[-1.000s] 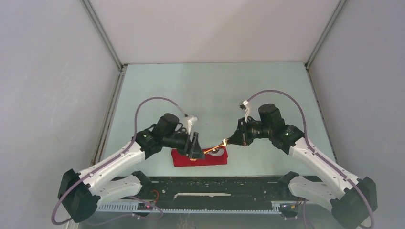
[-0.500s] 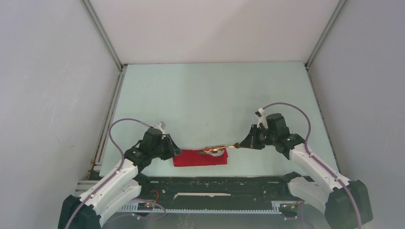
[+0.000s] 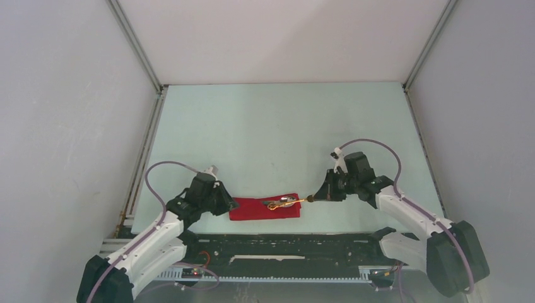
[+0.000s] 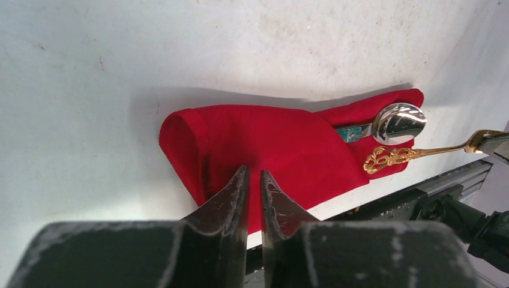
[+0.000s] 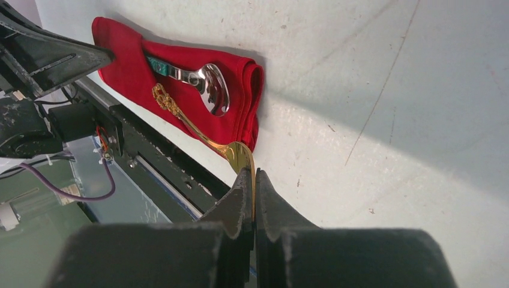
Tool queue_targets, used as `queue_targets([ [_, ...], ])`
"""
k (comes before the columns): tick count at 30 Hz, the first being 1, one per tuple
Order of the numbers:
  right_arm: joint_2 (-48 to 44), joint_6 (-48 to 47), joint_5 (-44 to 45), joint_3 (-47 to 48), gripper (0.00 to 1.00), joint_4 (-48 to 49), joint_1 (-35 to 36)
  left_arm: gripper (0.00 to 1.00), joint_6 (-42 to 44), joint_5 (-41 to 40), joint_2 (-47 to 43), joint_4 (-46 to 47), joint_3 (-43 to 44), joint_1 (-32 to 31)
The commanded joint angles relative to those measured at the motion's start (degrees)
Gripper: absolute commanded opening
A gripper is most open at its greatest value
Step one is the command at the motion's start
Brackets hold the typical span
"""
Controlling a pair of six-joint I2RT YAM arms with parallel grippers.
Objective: Fold the napkin into a case and place the utensils inside
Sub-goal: Insert the fork into the folded napkin.
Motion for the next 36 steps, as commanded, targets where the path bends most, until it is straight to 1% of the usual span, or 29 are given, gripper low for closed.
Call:
queue_targets([
  [1,1.76,-0.05,0.31,-0.29,0.0,3.87,2.09,0.17,-1.54,0.21,0.56,1.46,-0.75,0.41],
  [10,4.67,2.07,-0.11,-1.29,0.0,8.73,3.01,0.11,-1.06,0.46,-0.23,1.69,-1.47,0.42],
  [13,4.75,2.01,0.36,-1.54,0.0,8.45,2.37,0.11,-0.97,0.5,-0.4,1.68,-1.61,0.34],
  [19,2.25,0.5,-0.26,-2.04,0.0,5.94,-0.28,0.04,-1.13,0.29,-0.06,1.6,-1.49,0.36],
  [23,0.89,-0.39,-0.42,-2.68,0.0,4.84,-2.16,0.03,-1.06,0.19,0.21,1.6,-1.35,0.35],
  [25,1.47,-0.62,-0.31,-2.73,0.0,5.09,-1.56,0.03,-1.06,0.13,0.13,1.6,-1.39,0.35],
  [29,3.46,-0.27,0.13,-2.74,0.0,6.96,1.97,0.03,-1.06,0.1,-0.05,1.51,-1.4,0.4],
  [36,6.36,4.01,-0.84,-4.0,0.0,14.25,5.21,0.03,-0.96,-0.03,0.36,1.78,-1.59,0.36],
])
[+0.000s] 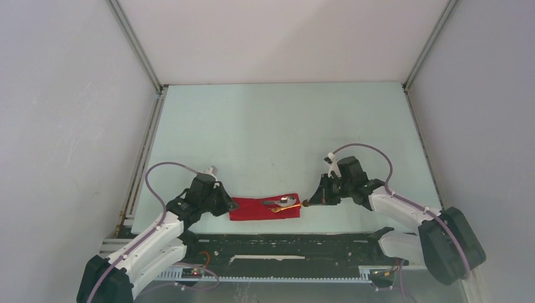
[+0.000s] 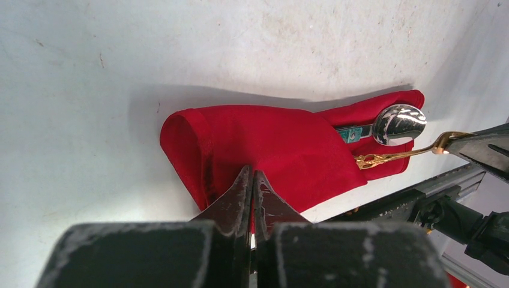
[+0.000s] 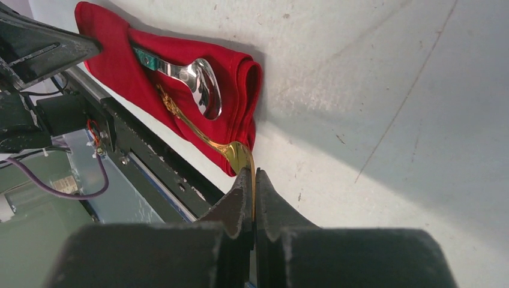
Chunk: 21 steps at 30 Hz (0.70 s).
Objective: Fold the napkin into a case and place the utensils inside
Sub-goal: Insert the fork into the folded napkin.
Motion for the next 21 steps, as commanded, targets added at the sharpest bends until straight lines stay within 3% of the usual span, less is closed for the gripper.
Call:
queue_targets([
  [1,2.03,3.69,-0.45,-0.83,0.0,7.1,2.3,0.02,-0.2,-0.14,0.29,1.34,-0.67,0.4],
  [11,9.3,12.97,2.43,-0.77,0.0,19.68,9.1,0.0,-0.45,0.04,0.24,2.37,-1.48,0.35],
  [21,14.23,17.77,4.7,1.28,0.0,23.53,14.01,0.0,-0.24,0.13,0.16,2.44,-1.6,0.35],
])
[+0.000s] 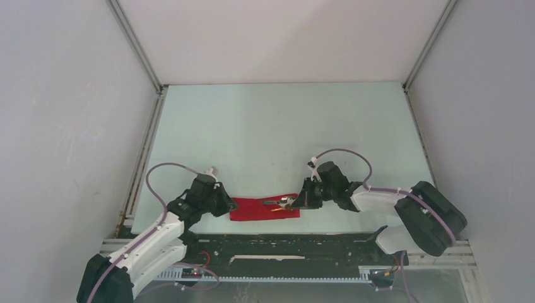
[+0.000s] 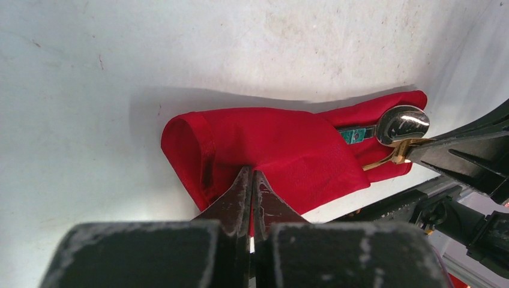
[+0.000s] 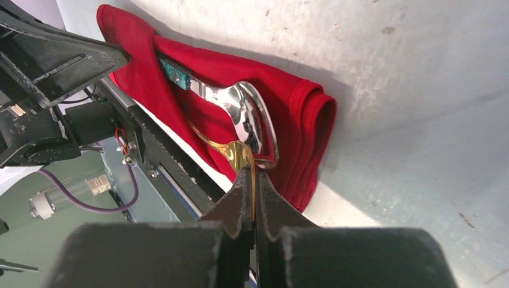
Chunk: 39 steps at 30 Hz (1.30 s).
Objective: Fold the napkin into a case and place the utensils inside
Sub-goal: Insert the fork into the folded napkin.
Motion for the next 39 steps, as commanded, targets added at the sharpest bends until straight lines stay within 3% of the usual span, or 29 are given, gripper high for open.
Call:
queue_targets([
  [1,0.69,3.51,2.33,2.02,0.0,3.95,2.64,0.0,-0.23,0.03,-0.22,0.95,-0.59,0.35],
  [22,8.17,11.1,8.01,5.15,0.0,9.84,10.36,0.0,0.3,0.12,-1.01,0.76,-0.46,0.35],
  [35,-0.39,10.5,13.76,5.41,0.27,-1.42,14.22,0.0,0.47,-0.11,-1.11,0.8,-0.37,0.35],
  [39,-0.98,9.91,13.96,5.47,0.42,-2.33,14.6,0.0,0.64,-0.24,-0.85,0.8,0.05,0.35],
])
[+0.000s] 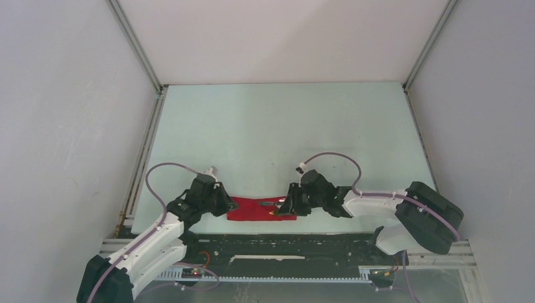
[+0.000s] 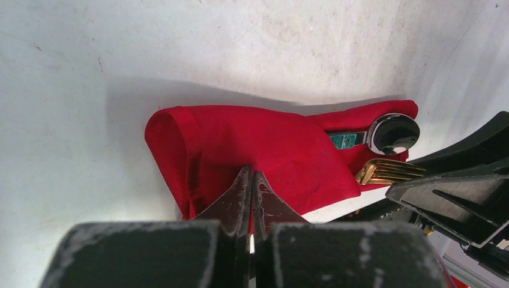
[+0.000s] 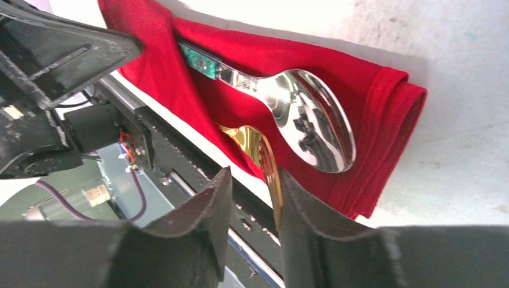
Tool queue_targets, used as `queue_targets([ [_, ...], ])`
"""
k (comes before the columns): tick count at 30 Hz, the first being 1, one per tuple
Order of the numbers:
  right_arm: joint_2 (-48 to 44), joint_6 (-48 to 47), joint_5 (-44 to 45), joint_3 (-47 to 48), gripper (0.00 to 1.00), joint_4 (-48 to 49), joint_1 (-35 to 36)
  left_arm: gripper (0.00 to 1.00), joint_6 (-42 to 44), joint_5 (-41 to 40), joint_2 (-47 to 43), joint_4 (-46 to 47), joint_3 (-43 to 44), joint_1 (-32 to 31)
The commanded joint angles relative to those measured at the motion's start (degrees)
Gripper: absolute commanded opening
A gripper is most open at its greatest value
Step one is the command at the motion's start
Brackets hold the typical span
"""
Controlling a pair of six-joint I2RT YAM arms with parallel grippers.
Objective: Fold the napkin into a case and place the utensils inside
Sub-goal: Insert the fork into the folded napkin, then reset both arms
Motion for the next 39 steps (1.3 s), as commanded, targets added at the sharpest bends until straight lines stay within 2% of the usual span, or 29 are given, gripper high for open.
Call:
queue_targets([
  [1,-2.34,-0.83,2.63,2.36,0.46,-3.5,0.97,0.0,0.71,-0.21,-0.38,0.57,0.29,0.35],
  [5,-4.82,-3.22,6.62,4.9,0.56,-12.25,1.72,0.02,0.91,-0.86,-1.47,-0.64,1.23,0.35],
  [11,-11.38,-6.75,12.06,8.47,0.61,-27.32,2.88,0.08,0.46,-2.03,-5.28,-2.79,3.29,0.35],
  [14,-16.62,-9.4,17.19,11.62,0.63,-37.82,3.48,0.19,0.88,-2.66,-8.02,-5.23,5.76,0.42],
  [19,-28.2,-16.51,27.58,22.13,0.69,-54.43,3.5,0.48,5.94,-1.97,-14.24,-7.52,15.28,0.44],
  [21,-33.34,-18.92,32.45,28.56,0.98,-58.94,3.41,0.57,11.48,-0.55,-15.28,-7.57,22.61,0.44],
  [22,-35.41,-20.63,34.35,32.11,0.99,-60.59,3.41,0.6,14.74,0.06,-15.29,-8.23,27.31,0.44],
  [27,-41.74,-29.23,41.69,50.36,1.0,-64.08,3.32,0.74,28.77,-5.37,-14.39,-14.26,52.72,0.45],
  [31,-41.85,-36.13,46.32,60.43,1.0,-65.05,3.32,0.98,35.32,-11.53,-14.65,-15.34,64.37,0.44],
  [34,-42.6,-40.12,47.03,64.05,1.0,-63.08,3.32,1.0,37.68,-14.59,-14.65,-15.82,69.95,0.44],
  [39,-45.03,-42.44,46.19,62.55,1.0,-58.9,3.32,1.0,38.62,-17.04,-14.93,-17.47,72.92,0.44],
])
